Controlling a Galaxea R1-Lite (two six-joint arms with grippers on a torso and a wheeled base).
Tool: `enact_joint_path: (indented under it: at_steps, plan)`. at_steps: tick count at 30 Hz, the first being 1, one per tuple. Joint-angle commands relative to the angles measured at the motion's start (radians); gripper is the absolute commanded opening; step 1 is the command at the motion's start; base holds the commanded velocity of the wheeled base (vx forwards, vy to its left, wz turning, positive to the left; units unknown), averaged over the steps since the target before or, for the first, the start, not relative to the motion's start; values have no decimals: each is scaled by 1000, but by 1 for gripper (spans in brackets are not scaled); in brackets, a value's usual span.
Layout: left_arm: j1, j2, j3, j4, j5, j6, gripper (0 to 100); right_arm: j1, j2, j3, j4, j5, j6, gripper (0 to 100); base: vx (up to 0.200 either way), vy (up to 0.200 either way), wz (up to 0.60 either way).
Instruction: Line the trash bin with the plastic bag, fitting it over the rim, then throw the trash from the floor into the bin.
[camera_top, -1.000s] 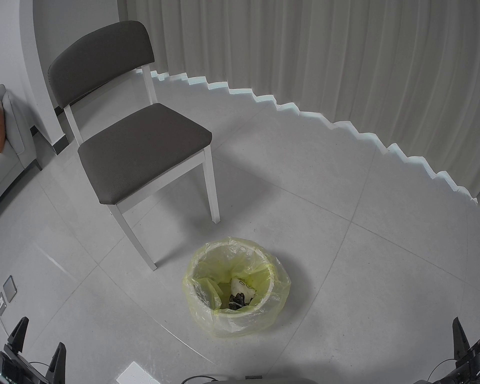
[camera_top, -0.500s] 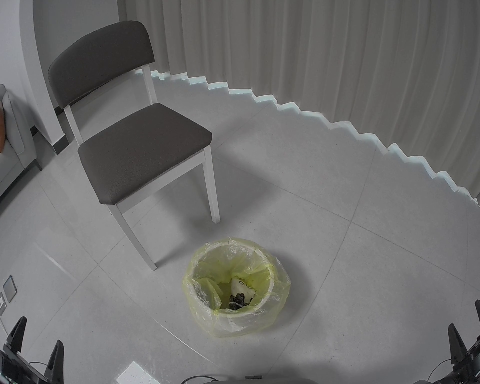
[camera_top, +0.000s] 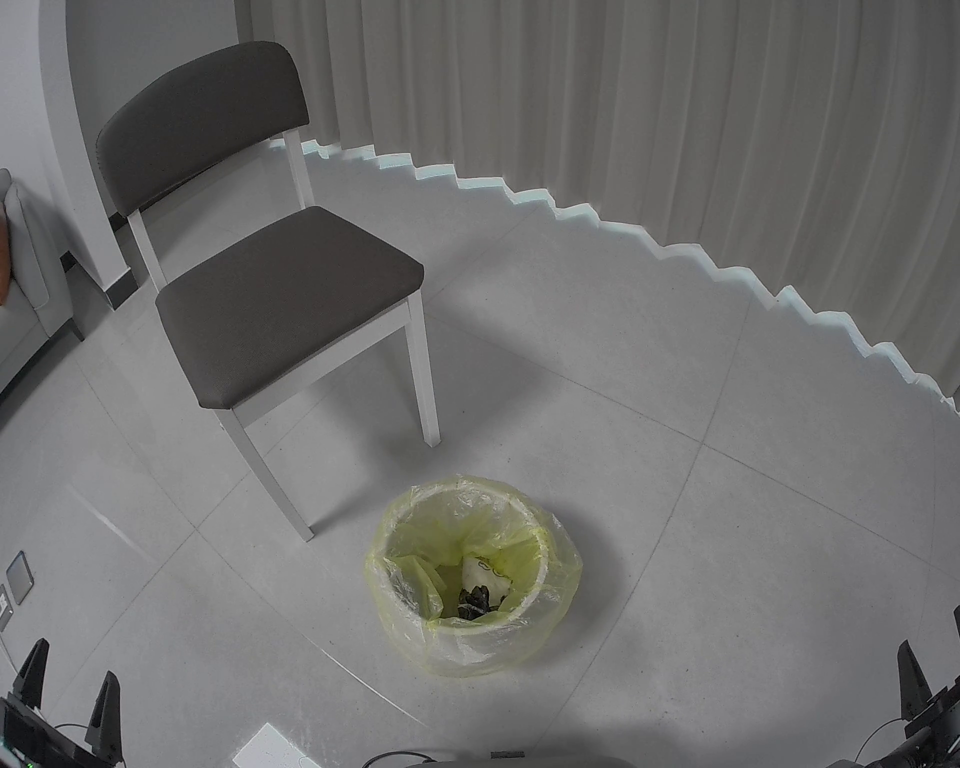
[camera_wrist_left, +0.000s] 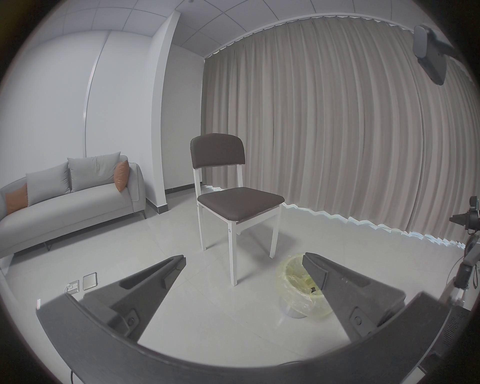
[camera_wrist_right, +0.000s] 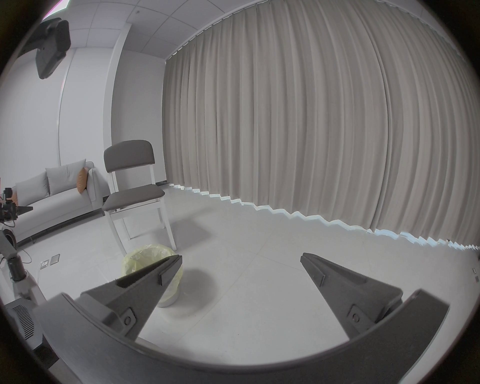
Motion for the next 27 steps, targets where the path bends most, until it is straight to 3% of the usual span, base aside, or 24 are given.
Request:
enact_joint_path:
  at_steps: [1,4,27]
  plan:
    - [0,-11,18,0,1,1,100,0,-10,16,-1,-18,-7,100,0,0,0]
    - [2,-11,18,-3,7,10,100,0,-8,16,-1,-46,13,100,0,0,0]
    - [2,-13,18,-3,1,33,100,0,-8,16,-2,-42,17,100,0,0,0]
